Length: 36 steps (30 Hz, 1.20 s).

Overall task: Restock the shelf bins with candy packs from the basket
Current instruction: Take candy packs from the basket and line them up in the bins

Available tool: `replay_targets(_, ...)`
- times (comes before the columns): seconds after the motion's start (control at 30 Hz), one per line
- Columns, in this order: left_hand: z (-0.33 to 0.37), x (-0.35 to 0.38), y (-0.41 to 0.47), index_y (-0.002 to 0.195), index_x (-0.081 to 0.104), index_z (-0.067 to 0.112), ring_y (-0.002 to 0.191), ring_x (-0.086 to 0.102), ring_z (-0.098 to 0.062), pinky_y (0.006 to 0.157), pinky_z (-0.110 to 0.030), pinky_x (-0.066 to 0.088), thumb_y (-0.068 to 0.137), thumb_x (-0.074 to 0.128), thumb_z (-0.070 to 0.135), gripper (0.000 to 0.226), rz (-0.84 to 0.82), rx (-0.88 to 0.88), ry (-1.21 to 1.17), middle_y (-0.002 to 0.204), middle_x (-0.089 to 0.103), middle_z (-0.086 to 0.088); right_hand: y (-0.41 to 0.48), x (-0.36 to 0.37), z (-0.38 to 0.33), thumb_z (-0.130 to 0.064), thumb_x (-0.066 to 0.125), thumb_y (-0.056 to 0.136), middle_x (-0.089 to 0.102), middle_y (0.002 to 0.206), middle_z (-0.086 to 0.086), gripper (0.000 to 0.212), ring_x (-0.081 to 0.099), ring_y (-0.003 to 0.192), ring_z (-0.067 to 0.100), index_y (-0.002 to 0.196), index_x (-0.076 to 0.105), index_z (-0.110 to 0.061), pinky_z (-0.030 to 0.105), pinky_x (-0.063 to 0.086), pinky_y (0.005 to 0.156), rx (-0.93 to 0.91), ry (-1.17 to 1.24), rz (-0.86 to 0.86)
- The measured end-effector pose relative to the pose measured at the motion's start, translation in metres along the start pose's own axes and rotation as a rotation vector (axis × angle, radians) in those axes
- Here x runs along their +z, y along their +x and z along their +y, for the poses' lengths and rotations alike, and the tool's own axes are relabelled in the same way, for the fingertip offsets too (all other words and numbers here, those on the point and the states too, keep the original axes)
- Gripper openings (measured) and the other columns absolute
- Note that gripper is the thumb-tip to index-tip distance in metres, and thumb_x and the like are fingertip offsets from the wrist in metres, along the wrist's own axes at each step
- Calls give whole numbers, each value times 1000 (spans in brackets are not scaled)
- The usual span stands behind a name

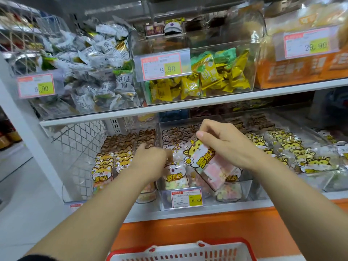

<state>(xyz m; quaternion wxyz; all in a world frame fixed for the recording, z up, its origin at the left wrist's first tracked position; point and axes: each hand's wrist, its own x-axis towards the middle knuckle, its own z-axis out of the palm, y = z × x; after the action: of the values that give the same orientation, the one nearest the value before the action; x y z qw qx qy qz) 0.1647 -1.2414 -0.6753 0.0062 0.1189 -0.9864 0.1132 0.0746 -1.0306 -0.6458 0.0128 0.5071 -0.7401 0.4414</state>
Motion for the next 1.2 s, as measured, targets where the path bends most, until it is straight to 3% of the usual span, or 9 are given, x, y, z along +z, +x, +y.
replay_targets(0.1, 7, 0, 0, 139, 51, 36, 132, 43, -26, 119, -52, 20, 89, 68, 41, 53, 21, 19, 115, 139, 49, 1, 1, 7, 3, -34, 51, 101, 45, 63, -10, 29, 39, 61, 6, 74, 48, -25, 34, 33, 64, 17, 82, 23)
replay_targets(0.27, 9, -26, 5, 151, 38, 34, 133, 51, -10, 102, -40, 49, 75, 78, 11, 89, -100, 292, -1063, 146, 52, 11, 5, 10, 1, -30, 53, 95, 48, 63, -13, 27, 46, 61, 2, 73, 51, -14, 19, 37, 60, 39, 354, 54)
replay_targets(0.43, 16, -38, 4, 152, 36, 32, 133, 52, -11, 111, -39, 44, 74, 78, 0, 94, -309, 408, -1191, 143, 55, 10, 2, 13, 0, -22, 56, 93, 53, 60, -13, 25, 49, 60, 2, 68, 52, -18, 17, 41, 58, 74, 532, 47)
replay_targets(0.53, 20, -36, 8, 150, 36, 30, 130, 52, -8, 107, -33, 46, 66, 83, 20, 96, -223, 314, -1114, 139, 55, 8, 1, 8, 3, -32, 57, 88, 60, 67, 0, 26, 53, 65, 9, 68, 55, -17, 26, 44, 63, 108, 542, 81)
replay_targets(0.63, 36, -29, 13, 134, 40, 12, 107, 59, -16, 95, -32, 51, 79, 77, -1, 68, -9, 187, -973, 122, 57, -3, 0, 2, 5, -37, 57, 86, 68, 98, 24, 25, 62, 82, 19, 80, 66, -15, 42, 50, 79, 128, 466, 119)
replay_targets(0.73, 59, -19, 13, 118, 41, 9, 84, 50, -14, 65, -16, 43, 79, 70, -17, 55, 110, 67, -1080, 98, 52, -2, -2, -1, 12, -42, 56, 84, 71, 104, 16, 38, 67, 92, 18, 95, 71, -10, 46, 50, 92, 196, 402, 162)
replay_targets(0.83, 73, -12, 12, 108, 40, 12, 72, 49, -9, 51, -12, 37, 87, 69, 2, 37, 208, -74, -994, 83, 53, 3, -5, 0, 24, -49, 55, 86, 73, 104, 0, 39, 68, 101, 21, 99, 71, -16, 47, 50, 96, 252, 322, 133)
replay_targets(0.93, 72, 1, 9, 103, 34, 21, 79, 60, -25, 60, -34, 43, 83, 70, 10, 43, 138, -77, -766, 85, 58, -1, -10, 3, 33, -42, 54, 97, 61, 77, -10, 33, 57, 73, 7, 90, 65, -12, 32, 44, 74, 273, 174, 56)
replay_targets(1.2, 50, 14, -9, 122, 55, 24, 115, 55, -23, 86, -35, 36, 88, 57, 65, 54, 48, 127, -67, 120, 57, 3, -20, 25, 34, -30, 51, 101, 44, 67, -10, 31, 39, 59, 4, 73, 48, -19, 30, 35, 62, 283, 33, -113)
